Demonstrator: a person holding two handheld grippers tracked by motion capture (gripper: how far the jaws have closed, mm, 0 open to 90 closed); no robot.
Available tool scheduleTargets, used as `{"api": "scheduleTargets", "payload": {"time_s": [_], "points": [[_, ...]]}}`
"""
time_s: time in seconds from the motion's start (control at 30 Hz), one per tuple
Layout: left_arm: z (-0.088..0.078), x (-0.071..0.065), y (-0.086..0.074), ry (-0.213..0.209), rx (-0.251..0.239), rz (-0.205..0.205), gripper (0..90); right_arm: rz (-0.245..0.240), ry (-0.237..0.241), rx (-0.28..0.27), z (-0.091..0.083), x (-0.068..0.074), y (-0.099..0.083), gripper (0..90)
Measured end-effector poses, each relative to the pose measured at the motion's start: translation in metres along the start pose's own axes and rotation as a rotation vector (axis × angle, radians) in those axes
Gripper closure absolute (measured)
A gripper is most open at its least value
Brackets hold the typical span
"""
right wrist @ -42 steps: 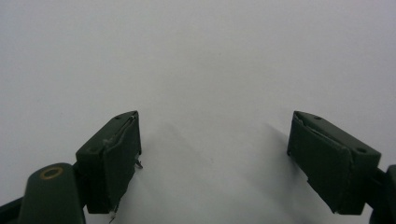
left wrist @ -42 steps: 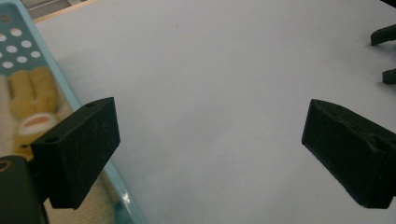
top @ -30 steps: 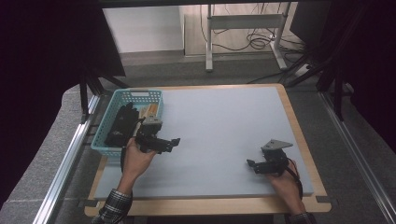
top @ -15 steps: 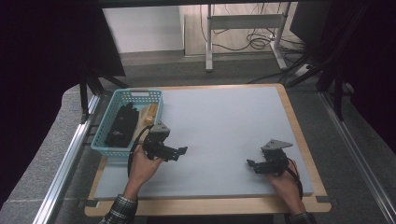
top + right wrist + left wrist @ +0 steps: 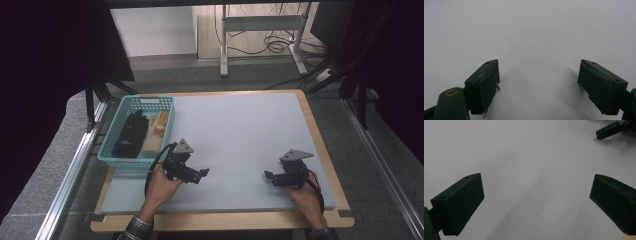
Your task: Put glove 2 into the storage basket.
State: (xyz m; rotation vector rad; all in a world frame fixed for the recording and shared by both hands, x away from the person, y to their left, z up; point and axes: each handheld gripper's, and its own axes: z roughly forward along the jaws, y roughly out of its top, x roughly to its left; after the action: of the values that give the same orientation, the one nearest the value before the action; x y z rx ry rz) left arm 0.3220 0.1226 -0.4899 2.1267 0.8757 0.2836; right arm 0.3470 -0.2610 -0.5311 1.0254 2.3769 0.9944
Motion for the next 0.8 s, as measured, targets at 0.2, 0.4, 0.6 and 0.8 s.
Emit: {"api": "scheduleTargets", "payload": {"time_s": [0.2,0.4,0.6,0.8], "points": [[0.011,-0.006,-0.009,-0.014,0.013,0.020,0.0,0.000,0.000,0.000,0.000,0.000,0.000,17.0],[0.020,-0.010,-0.018,-0.021,0.019,0.027,0.0,0.000,0.000,0.000,0.000,0.000,0.000,17.0],[0.030,-0.013,-0.029,-0.016,0.042,0.029,0.0,0.000,0.000,0.000,0.000,0.000,0.000,17.0],[0.036,-0.013,-0.038,-0.006,0.061,0.026,0.0,0.000,0.000,0.000,0.000,0.000,0.000,17.0]]}}
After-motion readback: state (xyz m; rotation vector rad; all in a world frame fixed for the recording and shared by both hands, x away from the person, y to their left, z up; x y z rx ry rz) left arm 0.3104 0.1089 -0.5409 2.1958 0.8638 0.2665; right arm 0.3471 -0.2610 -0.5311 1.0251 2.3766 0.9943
